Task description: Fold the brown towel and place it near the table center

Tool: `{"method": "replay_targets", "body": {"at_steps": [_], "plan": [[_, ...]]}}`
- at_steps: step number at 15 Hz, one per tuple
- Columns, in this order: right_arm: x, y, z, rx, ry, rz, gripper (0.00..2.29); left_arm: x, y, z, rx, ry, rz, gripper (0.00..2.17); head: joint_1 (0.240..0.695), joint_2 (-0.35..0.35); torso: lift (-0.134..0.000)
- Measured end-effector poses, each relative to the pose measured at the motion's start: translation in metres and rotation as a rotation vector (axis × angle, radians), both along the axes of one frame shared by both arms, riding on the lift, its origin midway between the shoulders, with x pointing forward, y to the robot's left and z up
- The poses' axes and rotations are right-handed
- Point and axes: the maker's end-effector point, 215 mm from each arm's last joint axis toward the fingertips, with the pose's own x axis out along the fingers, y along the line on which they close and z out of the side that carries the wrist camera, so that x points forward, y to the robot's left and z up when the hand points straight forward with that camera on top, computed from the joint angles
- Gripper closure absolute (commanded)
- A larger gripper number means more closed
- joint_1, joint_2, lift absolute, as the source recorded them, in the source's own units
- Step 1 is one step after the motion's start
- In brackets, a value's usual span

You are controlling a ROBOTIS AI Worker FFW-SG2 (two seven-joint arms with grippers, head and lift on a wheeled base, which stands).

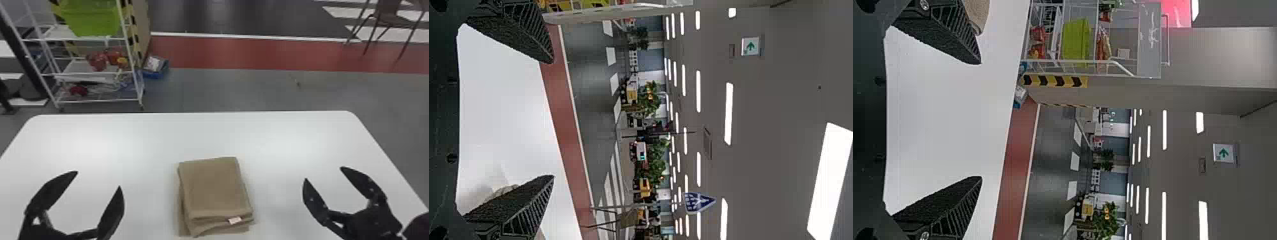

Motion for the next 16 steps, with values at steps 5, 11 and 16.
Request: {"method": "replay_targets", "body": {"at_steps": [5,11,16], "plan": [[0.008,0.026,-0.002,0.037,0.036,-0.017,0.06,-0.003,-0.004,-0.006,0.03,0.017,-0.011,0.05,0.695,-0.025,-0.122],[0.009,0.043,0.0,0.054,0.039,0.006,0.06,0.001,-0.002,-0.006,0.031,0.019,-0.004,0.05,0.695,0.006,-0.122],[0.01,0.051,0.005,0.053,0.021,0.019,0.06,0.011,0.013,-0.015,0.011,0.059,0.037,0.05,0.695,0.038,-0.122]]}}
